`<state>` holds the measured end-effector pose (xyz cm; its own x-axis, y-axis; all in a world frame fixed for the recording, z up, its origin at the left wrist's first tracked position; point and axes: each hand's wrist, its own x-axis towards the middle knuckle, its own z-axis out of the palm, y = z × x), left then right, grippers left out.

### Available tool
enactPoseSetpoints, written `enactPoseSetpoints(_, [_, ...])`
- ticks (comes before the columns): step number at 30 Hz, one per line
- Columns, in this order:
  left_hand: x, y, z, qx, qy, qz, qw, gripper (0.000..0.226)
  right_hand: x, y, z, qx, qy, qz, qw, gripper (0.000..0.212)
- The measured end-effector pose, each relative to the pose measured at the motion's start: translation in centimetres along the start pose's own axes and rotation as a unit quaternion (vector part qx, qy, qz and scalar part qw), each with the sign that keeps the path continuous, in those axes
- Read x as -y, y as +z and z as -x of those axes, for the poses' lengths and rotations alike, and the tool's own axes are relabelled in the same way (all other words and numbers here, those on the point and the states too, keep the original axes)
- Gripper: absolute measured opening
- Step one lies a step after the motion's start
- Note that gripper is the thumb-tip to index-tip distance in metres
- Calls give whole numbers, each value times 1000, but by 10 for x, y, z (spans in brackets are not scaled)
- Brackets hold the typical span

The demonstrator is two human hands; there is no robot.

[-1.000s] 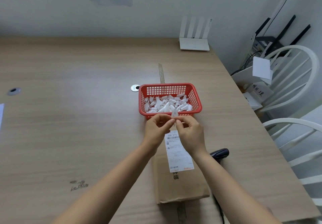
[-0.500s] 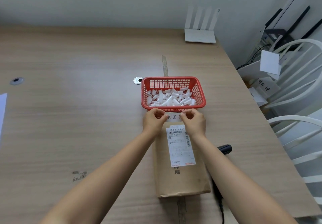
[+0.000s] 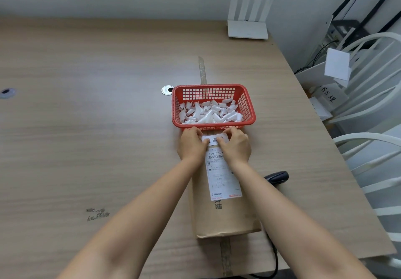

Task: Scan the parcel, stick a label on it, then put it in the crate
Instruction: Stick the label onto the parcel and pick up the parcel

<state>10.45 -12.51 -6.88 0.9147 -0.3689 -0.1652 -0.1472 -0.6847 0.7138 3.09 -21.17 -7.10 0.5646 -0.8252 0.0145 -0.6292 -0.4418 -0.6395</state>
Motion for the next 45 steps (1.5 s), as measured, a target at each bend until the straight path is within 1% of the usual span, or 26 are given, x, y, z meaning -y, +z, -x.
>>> enactPoseSetpoints(3, [4, -3, 3, -10, -1, -22, 1000, 38, -4, 2, 1, -25, 32, 35, 999, 45])
enactPoseSetpoints(4, [5, -4, 4, -10, 1, -28, 1000, 40, -6, 2, 1, -31, 46, 38, 998, 50])
enactPoseSetpoints(5, [6, -5, 6, -11, 4, -33, 999, 39, -8, 1, 0, -35, 58, 32, 997, 50])
enactPoseSetpoints(9, [13, -7, 15, -22, 15, -47, 999, 36, -10, -7, 1, -24, 65, -1, 998, 37])
enactPoseSetpoints(13, [25, -11, 21, -4, 10, -32, 999, 41, -21, -16, 4, -4, 44, -21, 999, 31])
enactPoseSetpoints(17, [44, -18, 33, 21, -4, 2, 1000, 48, -37, -30, 19, 48, 12, -43, 998, 30])
enactPoseSetpoints(19, [51, -21, 42, 41, 8, 18, 999, 50, -45, -37, 27, 84, 0, -51, 995, 34])
enactPoseSetpoints(22, [58, -25, 62, 93, 51, 50, 993, 56, -54, -50, 44, 157, -17, -58, 986, 49])
enactPoseSetpoints(25, [64, -24, 84, 147, 87, 65, 983, 73, -62, -61, 65, 234, -32, -36, 971, 70])
enactPoseSetpoints(28, [70, -21, 100, 185, 97, 45, 977, 94, -67, -64, 84, 276, -43, -15, 960, 86])
enactPoseSetpoints(30, [72, -19, 107, 219, 90, 38, 971, 105, -67, -64, 92, 289, -40, -10, 957, 91])
enactPoseSetpoints(35, [75, -23, 111, 250, 94, 30, 963, 118, -57, -60, 109, 274, -16, -6, 962, 99])
enactPoseSetpoints(38, [75, -31, 110, 265, 126, 13, 956, 120, -49, -59, 127, 250, 2, -17, 968, 102])
enactPoseSetpoints(41, [67, -41, 109, 273, 185, -14, 944, 120, -42, -67, 145, 194, 10, -40, 980, 100])
enactPoseSetpoints(45, [36, -50, 116, 291, 272, -21, 917, 119, -37, -97, 170, 94, 32, -51, 994, 98])
